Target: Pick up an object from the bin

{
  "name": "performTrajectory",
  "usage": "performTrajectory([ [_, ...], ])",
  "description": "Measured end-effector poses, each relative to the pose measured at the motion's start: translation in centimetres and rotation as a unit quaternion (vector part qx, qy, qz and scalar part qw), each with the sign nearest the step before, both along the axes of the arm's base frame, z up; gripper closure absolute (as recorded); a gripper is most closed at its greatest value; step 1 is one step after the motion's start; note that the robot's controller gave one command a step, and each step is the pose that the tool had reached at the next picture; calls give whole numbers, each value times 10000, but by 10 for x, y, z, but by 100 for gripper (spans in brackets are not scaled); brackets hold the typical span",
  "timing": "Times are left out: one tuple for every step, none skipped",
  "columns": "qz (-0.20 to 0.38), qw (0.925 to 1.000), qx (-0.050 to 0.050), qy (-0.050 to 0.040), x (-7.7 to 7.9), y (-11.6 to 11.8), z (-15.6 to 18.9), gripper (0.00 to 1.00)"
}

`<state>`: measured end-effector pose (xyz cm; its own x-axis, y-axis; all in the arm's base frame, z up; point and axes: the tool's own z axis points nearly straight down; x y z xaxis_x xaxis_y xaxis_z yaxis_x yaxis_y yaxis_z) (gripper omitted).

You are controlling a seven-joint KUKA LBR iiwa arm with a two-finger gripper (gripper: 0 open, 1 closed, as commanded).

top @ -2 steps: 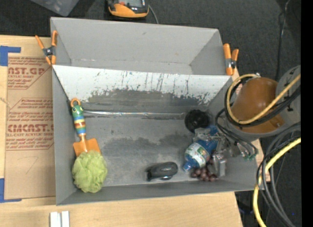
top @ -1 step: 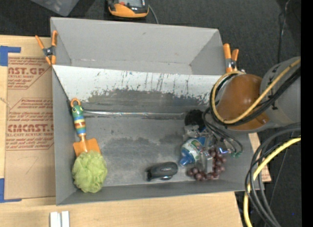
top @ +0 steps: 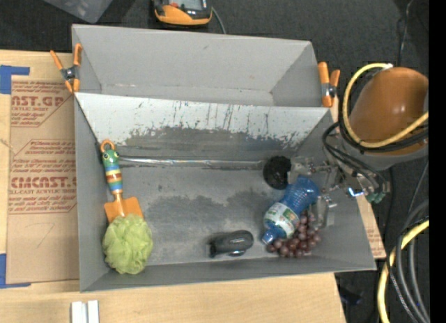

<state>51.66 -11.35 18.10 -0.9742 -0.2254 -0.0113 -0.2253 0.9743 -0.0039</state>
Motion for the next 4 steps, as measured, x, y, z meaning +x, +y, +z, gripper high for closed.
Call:
performTrajectory([
  [753,9972,-10,-33,-13,-6,-59,0],
  [743,9972,-8,-43,-12,9,-75,0],
  [925,9957,4,-82,-9,10,-110,100],
  [927,9957,3,-82,-9,10,-110,100],
])
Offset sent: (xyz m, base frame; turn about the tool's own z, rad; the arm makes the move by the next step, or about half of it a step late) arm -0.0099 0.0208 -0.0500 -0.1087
